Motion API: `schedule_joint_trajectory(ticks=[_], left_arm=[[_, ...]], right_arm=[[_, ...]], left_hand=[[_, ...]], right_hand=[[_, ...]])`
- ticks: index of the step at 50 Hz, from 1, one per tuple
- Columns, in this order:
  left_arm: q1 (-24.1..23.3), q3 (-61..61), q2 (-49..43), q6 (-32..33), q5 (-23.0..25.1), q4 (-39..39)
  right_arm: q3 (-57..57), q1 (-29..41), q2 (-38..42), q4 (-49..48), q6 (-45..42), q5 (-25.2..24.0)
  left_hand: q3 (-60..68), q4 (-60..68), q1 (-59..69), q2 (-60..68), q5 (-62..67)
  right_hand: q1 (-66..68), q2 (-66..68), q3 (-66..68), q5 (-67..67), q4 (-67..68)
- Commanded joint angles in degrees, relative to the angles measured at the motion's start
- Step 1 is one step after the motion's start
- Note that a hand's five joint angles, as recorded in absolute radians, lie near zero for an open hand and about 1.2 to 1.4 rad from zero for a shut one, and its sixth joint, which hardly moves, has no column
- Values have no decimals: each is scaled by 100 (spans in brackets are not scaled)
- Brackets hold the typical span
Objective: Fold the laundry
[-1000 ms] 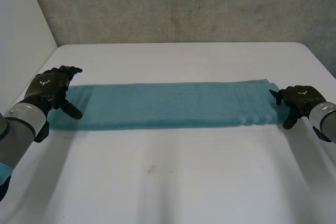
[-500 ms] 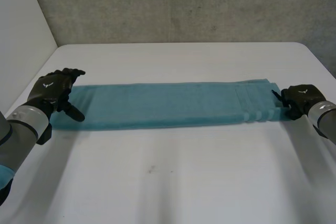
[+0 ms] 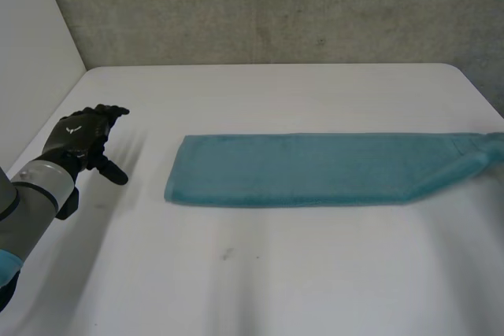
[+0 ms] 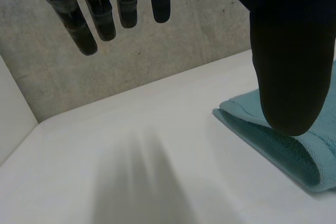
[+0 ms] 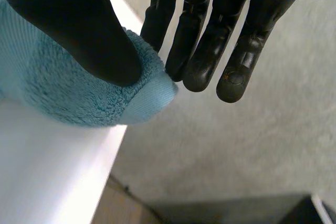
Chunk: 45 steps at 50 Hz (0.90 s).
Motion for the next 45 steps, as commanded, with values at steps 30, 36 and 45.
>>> schedule_joint_trajectory(ticks=[30, 36, 45], left_arm=[[-66, -61, 9, 71, 8, -52], [-242, 10, 17, 80, 17, -105], [-953, 702, -262, 159, 17, -359]], right_arm=[[-1635, 6386, 1946, -410, 502, -137], [-812, 5625, 612, 82, 1229, 373], [983, 4331, -604, 180, 2594, 312]], left_hand=[[-234, -183, -110, -165, -269], [-234, -183, -110, -165, -269], [-234, -183, -110, -165, -269]], right_hand=[[-4459, -5749, -5775, -5592, -5829], [-4459, -5749, -5775, -5592, -5829], [-4459, -5749, -5775, -5592, -5829]])
